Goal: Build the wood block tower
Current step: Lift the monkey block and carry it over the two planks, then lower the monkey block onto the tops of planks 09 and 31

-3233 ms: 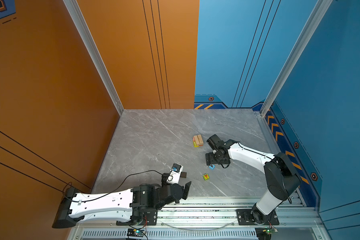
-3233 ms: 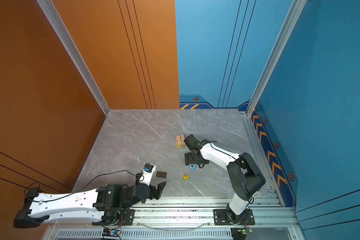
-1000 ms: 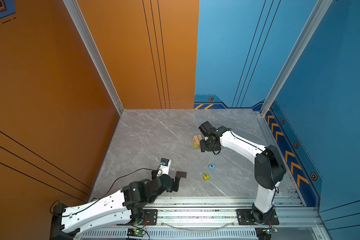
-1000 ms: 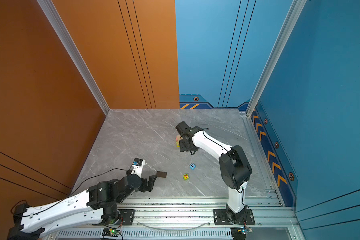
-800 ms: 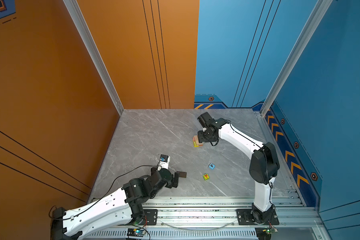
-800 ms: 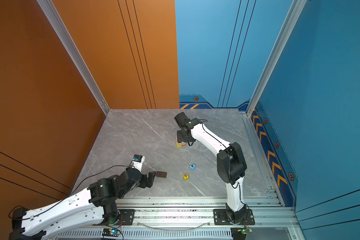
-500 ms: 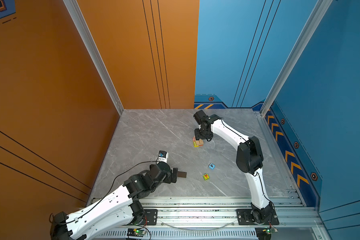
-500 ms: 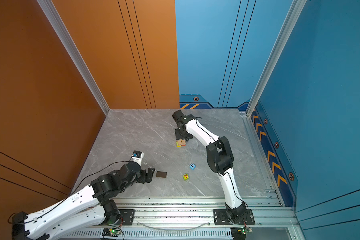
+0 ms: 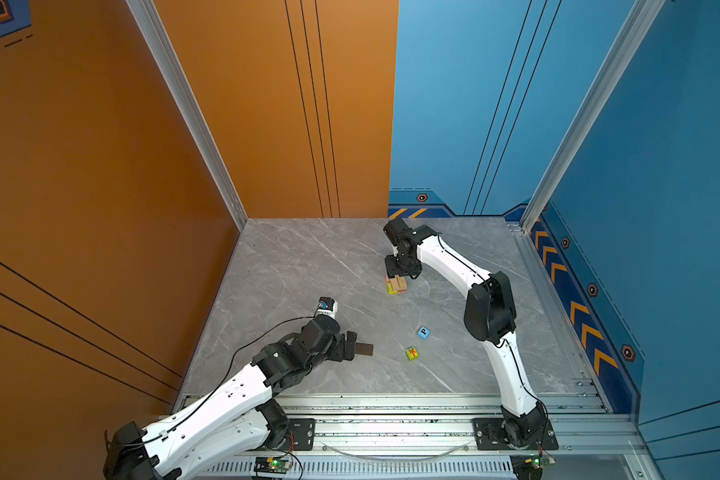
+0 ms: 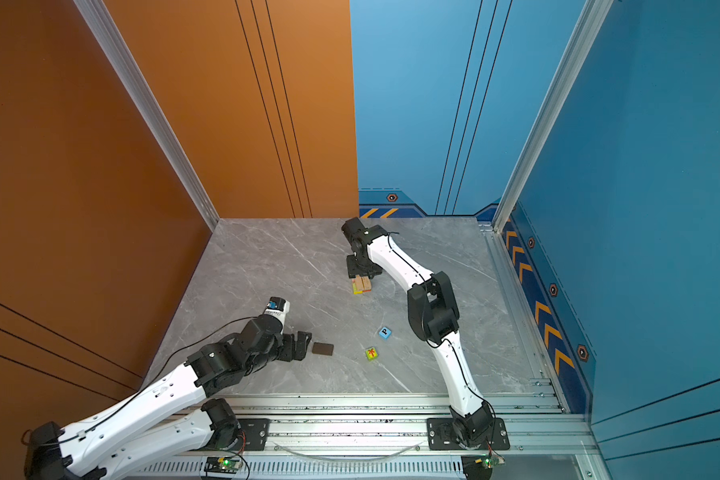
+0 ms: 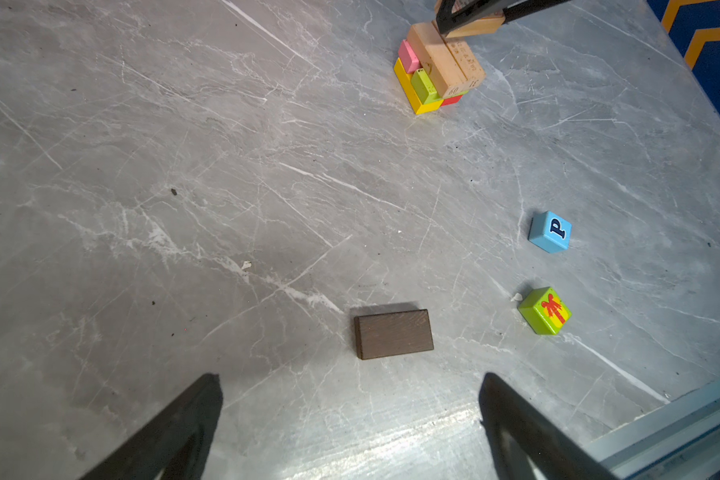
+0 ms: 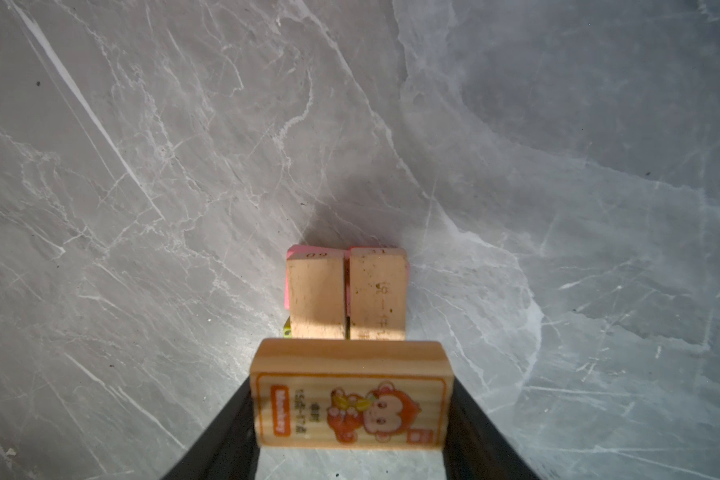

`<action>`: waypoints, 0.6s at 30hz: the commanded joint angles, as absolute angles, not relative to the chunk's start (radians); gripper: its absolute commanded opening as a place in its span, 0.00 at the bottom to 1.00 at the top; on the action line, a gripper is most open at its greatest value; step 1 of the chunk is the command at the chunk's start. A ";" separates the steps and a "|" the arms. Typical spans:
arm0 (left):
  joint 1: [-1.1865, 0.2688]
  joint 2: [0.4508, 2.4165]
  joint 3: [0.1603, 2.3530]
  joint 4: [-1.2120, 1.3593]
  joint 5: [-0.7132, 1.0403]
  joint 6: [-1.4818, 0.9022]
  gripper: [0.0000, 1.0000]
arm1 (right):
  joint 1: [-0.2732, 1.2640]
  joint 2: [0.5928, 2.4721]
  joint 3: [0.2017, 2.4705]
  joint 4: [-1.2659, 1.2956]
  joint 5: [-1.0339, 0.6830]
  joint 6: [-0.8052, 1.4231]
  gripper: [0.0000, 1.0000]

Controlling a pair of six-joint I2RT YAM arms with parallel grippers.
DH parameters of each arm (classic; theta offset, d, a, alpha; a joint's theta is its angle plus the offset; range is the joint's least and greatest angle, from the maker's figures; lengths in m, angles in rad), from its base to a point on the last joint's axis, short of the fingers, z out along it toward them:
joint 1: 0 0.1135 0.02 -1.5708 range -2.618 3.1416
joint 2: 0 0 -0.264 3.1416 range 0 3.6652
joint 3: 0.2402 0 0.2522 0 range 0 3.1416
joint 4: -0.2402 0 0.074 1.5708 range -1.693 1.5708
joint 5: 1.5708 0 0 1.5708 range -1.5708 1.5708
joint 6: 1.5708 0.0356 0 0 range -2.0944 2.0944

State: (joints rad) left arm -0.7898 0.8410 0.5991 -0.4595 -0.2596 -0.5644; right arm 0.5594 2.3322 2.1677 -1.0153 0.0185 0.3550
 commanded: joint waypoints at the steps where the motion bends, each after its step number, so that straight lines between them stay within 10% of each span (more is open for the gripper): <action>1: -0.775 0.821 0.623 -0.453 -0.238 -0.546 0.98 | 0.552 2.364 2.214 -1.061 0.001 0.332 0.58; 18: -0.747 0.831 0.625 -0.443 -0.214 -0.542 0.98 | 0.544 2.438 2.318 -1.097 -0.012 0.306 0.61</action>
State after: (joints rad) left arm -0.7605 0.8268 0.5991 -0.4595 -0.2367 -0.5640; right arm 0.5541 2.4184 2.2860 -1.0557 0.0013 0.3267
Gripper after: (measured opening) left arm 0.979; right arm 0.618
